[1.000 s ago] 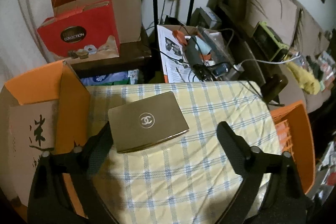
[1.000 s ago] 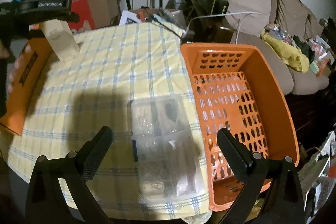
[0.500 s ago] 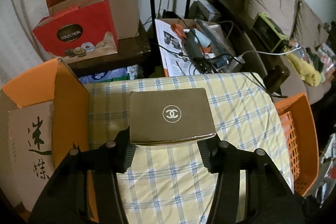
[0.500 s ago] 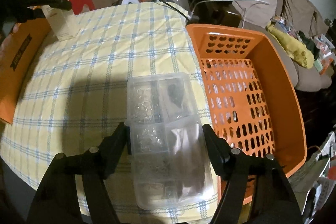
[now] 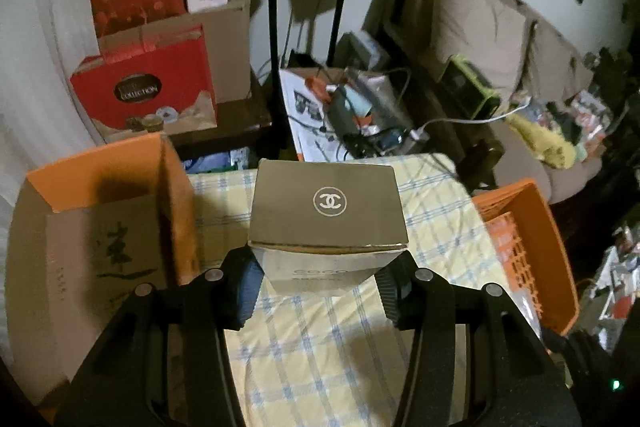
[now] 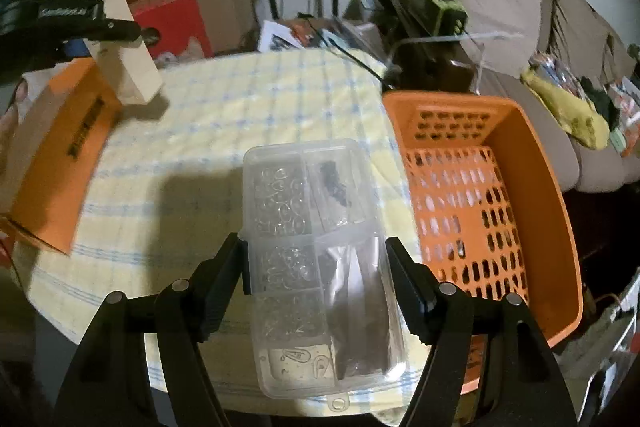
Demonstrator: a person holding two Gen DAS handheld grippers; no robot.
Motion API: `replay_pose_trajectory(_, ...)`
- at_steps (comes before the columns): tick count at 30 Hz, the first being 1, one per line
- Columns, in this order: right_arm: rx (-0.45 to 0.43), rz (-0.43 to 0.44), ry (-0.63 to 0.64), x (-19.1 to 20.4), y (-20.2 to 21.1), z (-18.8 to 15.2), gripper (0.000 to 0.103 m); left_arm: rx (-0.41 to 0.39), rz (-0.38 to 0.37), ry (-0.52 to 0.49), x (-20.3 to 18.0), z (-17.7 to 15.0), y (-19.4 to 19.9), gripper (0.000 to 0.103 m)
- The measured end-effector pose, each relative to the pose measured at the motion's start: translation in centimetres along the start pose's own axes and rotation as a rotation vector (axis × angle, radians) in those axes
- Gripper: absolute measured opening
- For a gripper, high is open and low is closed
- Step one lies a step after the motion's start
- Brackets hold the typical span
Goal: Organize objects
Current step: 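Carry the Chanel box with the left gripper while the right gripper carries the plastic case to the box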
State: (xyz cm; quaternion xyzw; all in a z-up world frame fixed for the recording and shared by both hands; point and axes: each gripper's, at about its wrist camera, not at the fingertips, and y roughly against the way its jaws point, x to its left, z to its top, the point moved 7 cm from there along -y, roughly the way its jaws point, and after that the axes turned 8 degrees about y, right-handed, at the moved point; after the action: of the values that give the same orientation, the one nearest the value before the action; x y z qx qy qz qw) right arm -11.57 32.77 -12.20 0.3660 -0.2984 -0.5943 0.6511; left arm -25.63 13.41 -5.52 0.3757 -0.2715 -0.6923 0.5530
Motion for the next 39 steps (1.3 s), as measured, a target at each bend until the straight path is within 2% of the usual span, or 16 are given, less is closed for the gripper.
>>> replay_pose_trajectory(10, -0.079, 0.097, 0.079, 6.3, 2.9, 5.3, 0.072, -0.071, -0.023, 0.007, 5.2, 0.0, 8.2, 0.046)
replay_pose_trajectory(20, -0.132, 0.208, 0.155, 14.1, 4.1, 9.6, 0.072, -0.096, 0.062, 0.033, 13.3, -0.9, 13.7, 0.046)
replay_pose_trajectory(29, -0.129, 0.306, 0.233, 21.7, 3.4, 11.6, 0.072, -0.052, 0.184, 0.104, 21.9, -2.9, 14.5, 0.046)
replay_pose_trajectory(33, -0.110, 0.359, 0.252, 25.1, 2.6, 12.0, 0.072, -0.012, 0.221, 0.124, 24.3, -3.9, 13.6, 0.046)
replay_pose_trajectory(39, -0.097, 0.385, 0.298, 28.9, 1.9, 12.2, 0.072, 0.049, 0.233, 0.158, 26.5, -5.5, 11.8, 0.046)
